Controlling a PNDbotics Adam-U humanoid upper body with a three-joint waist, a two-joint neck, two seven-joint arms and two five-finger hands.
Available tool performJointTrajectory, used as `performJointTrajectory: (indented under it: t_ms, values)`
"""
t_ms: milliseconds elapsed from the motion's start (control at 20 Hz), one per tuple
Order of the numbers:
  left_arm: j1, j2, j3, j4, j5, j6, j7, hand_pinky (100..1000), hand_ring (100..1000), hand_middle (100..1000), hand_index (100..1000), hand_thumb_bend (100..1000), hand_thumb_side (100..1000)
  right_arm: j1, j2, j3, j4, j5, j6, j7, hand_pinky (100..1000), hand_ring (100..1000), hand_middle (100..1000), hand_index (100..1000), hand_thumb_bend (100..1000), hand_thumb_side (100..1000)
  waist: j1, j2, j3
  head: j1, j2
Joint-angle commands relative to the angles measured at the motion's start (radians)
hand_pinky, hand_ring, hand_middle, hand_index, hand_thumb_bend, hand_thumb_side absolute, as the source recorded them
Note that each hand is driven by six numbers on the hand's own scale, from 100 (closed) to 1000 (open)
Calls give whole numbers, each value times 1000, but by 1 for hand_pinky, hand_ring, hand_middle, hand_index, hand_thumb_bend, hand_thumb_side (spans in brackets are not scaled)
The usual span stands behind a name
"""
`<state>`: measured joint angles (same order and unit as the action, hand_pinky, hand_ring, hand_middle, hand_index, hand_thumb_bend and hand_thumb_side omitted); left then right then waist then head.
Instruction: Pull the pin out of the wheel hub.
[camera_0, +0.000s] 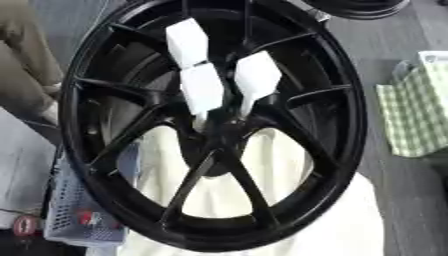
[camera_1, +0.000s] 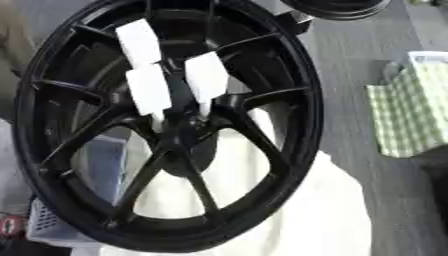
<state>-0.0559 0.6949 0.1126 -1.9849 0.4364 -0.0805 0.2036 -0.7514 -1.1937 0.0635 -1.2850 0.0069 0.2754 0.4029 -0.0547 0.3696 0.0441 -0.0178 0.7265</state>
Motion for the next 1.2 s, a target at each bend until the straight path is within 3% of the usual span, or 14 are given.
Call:
performJointTrajectory:
  t_ms: [50, 100, 200, 250, 350, 450, 700, 750, 800, 850, 900, 950, 1000, 1200]
  values:
    - [0, 15, 18, -15, -8, -3, 10, 861, 881, 772, 805, 180, 912, 40, -27, -93, 67, 51, 5, -50, 768, 742, 483, 667, 100, 100, 6, -16, -5, 12, -14]
    - [-1, 14, 18, -15, -9, -3, 10, 861, 881, 772, 805, 180, 912, 64, -16, -117, 78, 66, 2, -65, 770, 747, 491, 674, 100, 100, 7, -15, -6, 12, -15]
    - [-3, 13, 17, -15, -9, -5, 9, 860, 881, 772, 805, 180, 912, 113, 5, -166, 93, 96, 5, -95, 793, 794, 604, 750, 100, 100, 11, -13, -6, 12, -20]
    - [-4, 13, 17, -15, -10, -5, 9, 860, 881, 771, 805, 181, 912, 138, 14, -191, 97, 111, 9, -110, 808, 827, 684, 790, 162, 100, 11, -12, -5, 10, -22]
    - [-4, 12, 18, -15, -9, -6, 10, 860, 881, 772, 805, 181, 912, 188, 31, -232, 109, 142, 25, -141, 843, 927, 876, 869, 382, 100, 12, -11, -2, 7, -25]
    - [-4, 11, 18, -15, -8, -6, 12, 860, 881, 771, 805, 180, 912, 238, 46, -261, 108, 173, 40, -172, 850, 948, 904, 881, 393, 100, 12, -12, 1, 5, -25]
    - [-11, 12, 10, -15, -3, -3, 8, 859, 880, 771, 805, 181, 912, 362, 81, -342, 41, 247, 39, -248, 825, 934, 894, 886, 340, 100, 10, -17, 16, -10, -22]
    - [-13, 12, 8, -15, -2, -3, 7, 859, 880, 771, 805, 181, 912, 386, 89, -360, 19, 254, 31, -263, 821, 930, 889, 888, 283, 100, 9, -18, 20, -13, -21]
    - [-15, 12, 6, -15, -1, -2, 5, 859, 880, 771, 805, 181, 911, 411, 92, -381, -4, 251, 21, -278, 808, 914, 871, 885, 134, 100, 9, -19, 26, -18, -19]
    - [-18, 12, 4, -15, 1, -2, 3, 859, 879, 770, 805, 181, 911, 429, 96, -404, -28, 242, 8, -293, 788, 890, 849, 879, 100, 218, 8, -20, 31, -22, -17]
    - [-20, 12, 2, -15, 2, -2, 1, 858, 879, 770, 804, 181, 911, 438, 101, -427, -52, 230, -6, -308, 777, 874, 833, 870, 100, 263, 8, -20, 35, -26, -15]
    - [-21, 12, 2, -15, 3, -2, 0, 858, 879, 769, 804, 180, 910, 444, 108, -446, -77, 216, -20, -324, 746, 821, 773, 836, 100, 374, 8, -20, 37, -27, -15]
    - [-21, 11, 2, -15, 3, -3, 0, 858, 878, 769, 804, 180, 909, 439, 115, -468, -101, 201, -23, -339, 729, 783, 718, 809, 100, 425, 8, -20, 37, -27, -14]
    - [-30, 11, -1, -15, 6, -5, 0, 856, 877, 768, 803, 180, 907, 397, 140, -470, -199, 142, -38, -399, 715, 736, 641, 767, 100, 493, 8, -21, 46, -30, -14]
